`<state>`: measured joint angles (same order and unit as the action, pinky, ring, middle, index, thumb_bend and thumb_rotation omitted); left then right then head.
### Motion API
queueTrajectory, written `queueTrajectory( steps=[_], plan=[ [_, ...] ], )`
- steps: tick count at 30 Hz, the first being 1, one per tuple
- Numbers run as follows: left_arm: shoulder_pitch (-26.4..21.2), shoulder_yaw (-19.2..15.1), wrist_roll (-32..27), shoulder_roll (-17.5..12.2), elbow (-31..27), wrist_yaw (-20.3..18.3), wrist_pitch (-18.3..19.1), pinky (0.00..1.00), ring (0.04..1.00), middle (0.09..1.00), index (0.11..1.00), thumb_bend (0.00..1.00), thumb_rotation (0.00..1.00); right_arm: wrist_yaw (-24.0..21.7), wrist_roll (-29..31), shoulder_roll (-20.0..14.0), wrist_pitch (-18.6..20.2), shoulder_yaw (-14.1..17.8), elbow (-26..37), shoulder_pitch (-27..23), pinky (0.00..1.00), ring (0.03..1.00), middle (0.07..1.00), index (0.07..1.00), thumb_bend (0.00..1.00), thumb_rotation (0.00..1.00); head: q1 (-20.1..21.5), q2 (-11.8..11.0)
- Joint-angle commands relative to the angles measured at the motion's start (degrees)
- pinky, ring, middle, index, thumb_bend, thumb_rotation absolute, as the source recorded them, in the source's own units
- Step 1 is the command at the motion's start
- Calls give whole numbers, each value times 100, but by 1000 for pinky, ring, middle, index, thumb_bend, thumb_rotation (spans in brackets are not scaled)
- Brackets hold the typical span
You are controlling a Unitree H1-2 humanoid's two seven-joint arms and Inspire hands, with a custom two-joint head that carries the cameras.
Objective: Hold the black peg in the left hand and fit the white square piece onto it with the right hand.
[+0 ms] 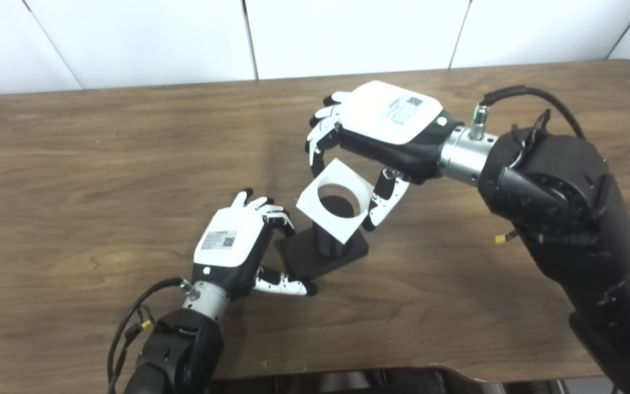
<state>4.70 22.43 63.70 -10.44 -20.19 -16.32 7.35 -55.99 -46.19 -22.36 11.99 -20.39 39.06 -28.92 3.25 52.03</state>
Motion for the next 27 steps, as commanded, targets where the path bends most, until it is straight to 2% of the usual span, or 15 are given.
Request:
queueTrajectory(
  steps=[1, 7, 27],
  plan=[
    [-18, 81, 212, -40, 73, -189, 53, 1000, 891, 786, 488, 515, 55, 59, -52, -29, -104, 37, 25, -97, 961, 876, 779, 482, 524, 136, 15, 6],
    [-21, 92, 204, -44, 53, -194, 76, 1000, 887, 780, 488, 515, 56, 49, -63, -18, -119, 27, -10, 7, 943, 869, 775, 483, 524, 134, 22, 12],
    [-17, 147, 214, -56, 52, -180, 97, 1000, 894, 781, 488, 514, 56, 162, -113, 71, -249, -75, -293, -56, 971, 877, 773, 483, 524, 135, 4, 10]
  ],
)
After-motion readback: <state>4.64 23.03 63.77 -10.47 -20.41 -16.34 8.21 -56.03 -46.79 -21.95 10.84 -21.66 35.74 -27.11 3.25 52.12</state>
